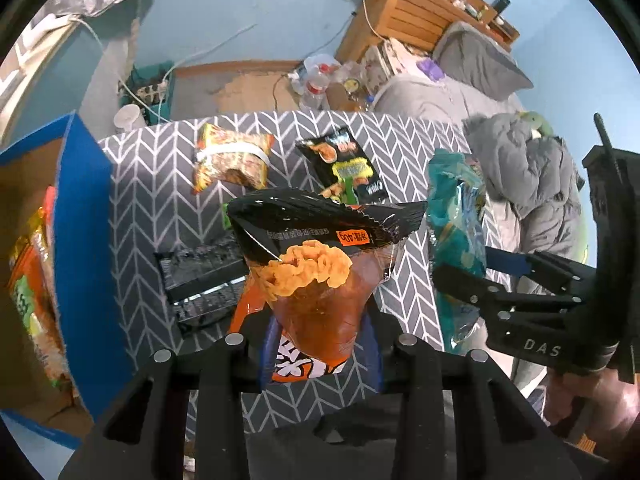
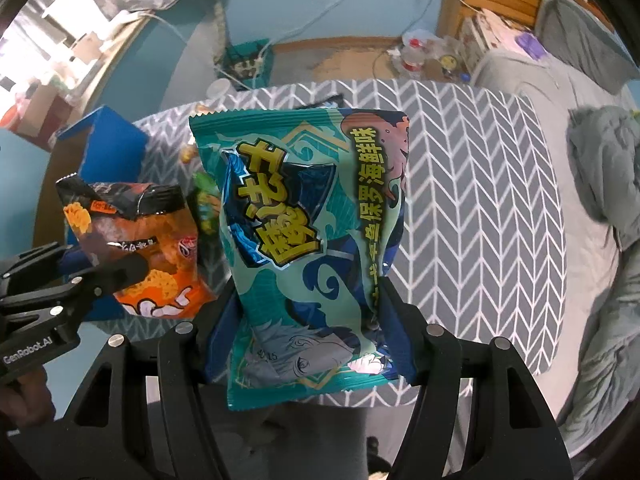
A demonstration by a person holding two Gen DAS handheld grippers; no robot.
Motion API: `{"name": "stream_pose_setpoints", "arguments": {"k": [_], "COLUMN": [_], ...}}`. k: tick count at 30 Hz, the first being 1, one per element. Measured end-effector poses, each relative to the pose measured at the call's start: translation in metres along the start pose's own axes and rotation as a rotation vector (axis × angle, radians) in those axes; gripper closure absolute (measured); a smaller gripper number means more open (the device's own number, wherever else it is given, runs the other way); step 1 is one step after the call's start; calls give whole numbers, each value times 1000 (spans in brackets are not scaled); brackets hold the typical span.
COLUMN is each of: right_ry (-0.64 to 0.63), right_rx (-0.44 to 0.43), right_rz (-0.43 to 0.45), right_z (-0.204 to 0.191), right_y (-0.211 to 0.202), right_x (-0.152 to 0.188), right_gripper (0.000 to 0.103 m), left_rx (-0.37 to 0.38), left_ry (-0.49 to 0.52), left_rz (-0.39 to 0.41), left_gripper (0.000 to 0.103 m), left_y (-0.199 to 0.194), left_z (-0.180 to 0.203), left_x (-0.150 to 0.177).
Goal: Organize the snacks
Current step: 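Lift both held bags and carry them over the cardboard box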
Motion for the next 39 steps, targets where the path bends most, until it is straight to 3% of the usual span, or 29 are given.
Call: {"name": "stream_pose_setpoints", "arguments": {"k": [20,39], "right_ry": [-158,-365], "right_rx": [-84,-187], "right_rz": [83,150], "right_z": [-86,-218], "right_y": [-42,-65], "right_x": [-38,-62], "right_gripper": [38,38], "left_rx": [-36,-148], "left_ry": [-121,-293], "left_rz": [208,430], "left_gripper": [67,67], "left_y": [-103,-211], "left_z": [-42,-140], "left_x": [-11,5]}}
Point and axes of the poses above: each gripper's, at about its wrist camera, not at the fingertips, and y roughly the way its jaws point, z to its right, x to its underside, the point moved 10 cm from there along y, roughly the way its jaws point, and after that the axes turned 14 degrees about x, right-handed, at the moved point
